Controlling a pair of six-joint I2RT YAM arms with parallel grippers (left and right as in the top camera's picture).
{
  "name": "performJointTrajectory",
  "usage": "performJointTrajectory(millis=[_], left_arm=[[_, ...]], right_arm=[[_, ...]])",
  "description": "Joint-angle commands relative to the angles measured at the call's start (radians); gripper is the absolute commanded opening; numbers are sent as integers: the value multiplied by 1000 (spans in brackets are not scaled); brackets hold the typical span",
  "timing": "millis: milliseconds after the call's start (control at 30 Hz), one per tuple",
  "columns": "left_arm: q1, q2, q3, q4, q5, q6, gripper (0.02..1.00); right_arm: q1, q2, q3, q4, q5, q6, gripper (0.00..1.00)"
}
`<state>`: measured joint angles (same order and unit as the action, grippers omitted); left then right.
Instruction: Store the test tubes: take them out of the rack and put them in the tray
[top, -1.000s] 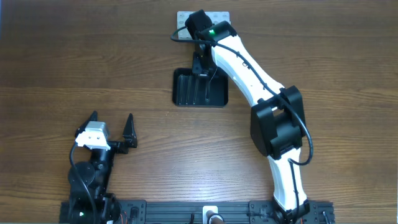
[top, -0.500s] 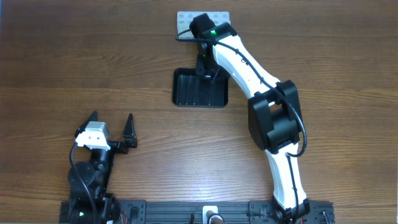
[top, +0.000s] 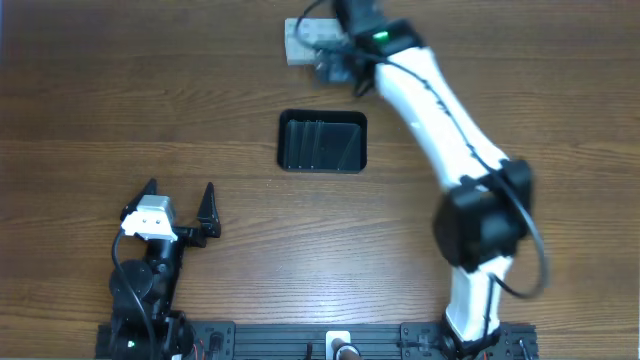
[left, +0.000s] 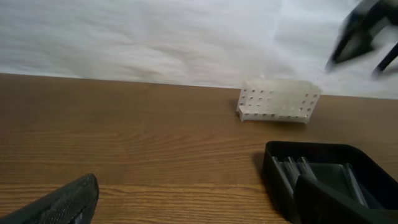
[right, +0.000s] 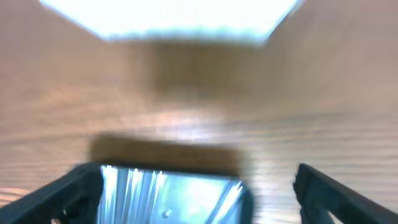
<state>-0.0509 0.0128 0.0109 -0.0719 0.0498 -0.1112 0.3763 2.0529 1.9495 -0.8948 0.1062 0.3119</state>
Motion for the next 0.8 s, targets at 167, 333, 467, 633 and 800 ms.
performJointTrajectory(millis=[167,333,467,633,800], left_arm=[[5,-8,-5,-3,13,19,1000],[5,-8,-5,-3,13,19,1000],[5,-8,-5,-3,13,19,1000],[5,-8,-5,-3,13,19,1000],[5,-8,-5,-3,13,19,998]], right_arm=[[-212,-438,-212,129,98,-240,991],[-245,-689,-569,343,106,-271,991],[-246,-906,-836,503,117,-310,993],[-246,-1213,-1120,614,130,-317,993],[-246,-1508,-1332,620,127,-309,991]])
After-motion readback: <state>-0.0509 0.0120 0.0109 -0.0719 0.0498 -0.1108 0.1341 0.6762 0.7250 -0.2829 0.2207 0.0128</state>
